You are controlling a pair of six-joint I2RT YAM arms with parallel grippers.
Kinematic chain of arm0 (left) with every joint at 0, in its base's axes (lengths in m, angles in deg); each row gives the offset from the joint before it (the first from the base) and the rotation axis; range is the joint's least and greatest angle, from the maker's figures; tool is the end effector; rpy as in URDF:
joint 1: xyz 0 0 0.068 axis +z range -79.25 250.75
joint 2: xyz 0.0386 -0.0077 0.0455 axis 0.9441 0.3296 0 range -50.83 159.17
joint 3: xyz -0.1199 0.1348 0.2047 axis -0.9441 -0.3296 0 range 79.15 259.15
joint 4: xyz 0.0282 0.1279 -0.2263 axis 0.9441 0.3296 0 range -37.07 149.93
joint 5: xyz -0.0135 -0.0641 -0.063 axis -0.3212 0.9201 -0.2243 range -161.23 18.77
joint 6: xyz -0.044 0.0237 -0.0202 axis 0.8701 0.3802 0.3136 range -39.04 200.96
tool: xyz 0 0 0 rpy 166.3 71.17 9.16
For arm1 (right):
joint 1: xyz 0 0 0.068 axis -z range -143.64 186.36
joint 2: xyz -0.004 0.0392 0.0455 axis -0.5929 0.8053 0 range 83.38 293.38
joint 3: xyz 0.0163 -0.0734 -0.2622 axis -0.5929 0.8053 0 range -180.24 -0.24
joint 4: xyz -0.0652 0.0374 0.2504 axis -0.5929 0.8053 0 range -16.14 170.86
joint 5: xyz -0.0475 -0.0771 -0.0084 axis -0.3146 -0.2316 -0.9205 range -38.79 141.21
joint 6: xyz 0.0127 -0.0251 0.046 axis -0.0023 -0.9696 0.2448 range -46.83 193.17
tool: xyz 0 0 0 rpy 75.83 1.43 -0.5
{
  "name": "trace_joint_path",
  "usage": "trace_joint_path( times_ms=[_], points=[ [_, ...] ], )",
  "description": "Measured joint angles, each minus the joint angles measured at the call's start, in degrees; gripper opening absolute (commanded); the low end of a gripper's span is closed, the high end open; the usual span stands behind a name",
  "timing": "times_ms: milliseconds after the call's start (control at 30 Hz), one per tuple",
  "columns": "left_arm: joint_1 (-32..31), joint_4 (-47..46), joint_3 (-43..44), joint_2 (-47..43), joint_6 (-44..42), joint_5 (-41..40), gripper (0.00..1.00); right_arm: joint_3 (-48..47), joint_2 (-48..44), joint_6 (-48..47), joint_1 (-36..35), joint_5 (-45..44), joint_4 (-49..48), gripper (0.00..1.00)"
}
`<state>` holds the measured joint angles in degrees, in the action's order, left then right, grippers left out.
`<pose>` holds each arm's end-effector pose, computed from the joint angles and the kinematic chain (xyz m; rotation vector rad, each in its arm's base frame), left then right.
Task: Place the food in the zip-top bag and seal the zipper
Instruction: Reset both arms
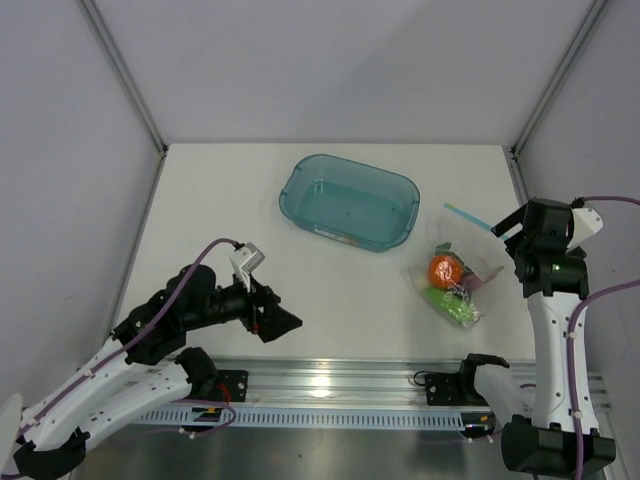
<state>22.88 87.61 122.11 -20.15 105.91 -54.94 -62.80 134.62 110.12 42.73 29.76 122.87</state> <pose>0.0728 -0.0954 0.3178 0.6165 2.0249 -1.0802 0.1655 -0.0316 0.3608 0.9881 1.9415 -0.1154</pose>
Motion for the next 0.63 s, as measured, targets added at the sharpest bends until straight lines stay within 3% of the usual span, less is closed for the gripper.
trace_joint_path(
  times_ms=[100,233,633],
  points=[
    [0.0,-0.7,-2.3,-1.0,2.1,0.2,1.0,-2.8,1.6,0.1,0.0,-3.5,4.2,1.0],
    [0.0,-2.3,-5.4,-3.6,4.7,0.7,1.0,-3.0,0.7,-0.6,-0.3,-1.4,5.8,0.99],
    [0.0,-6.2,-9.7,-10.3,11.3,2.2,1.0,6.1,-13.7,1.2,-3.3,8.5,7.5,1.0]
  ],
)
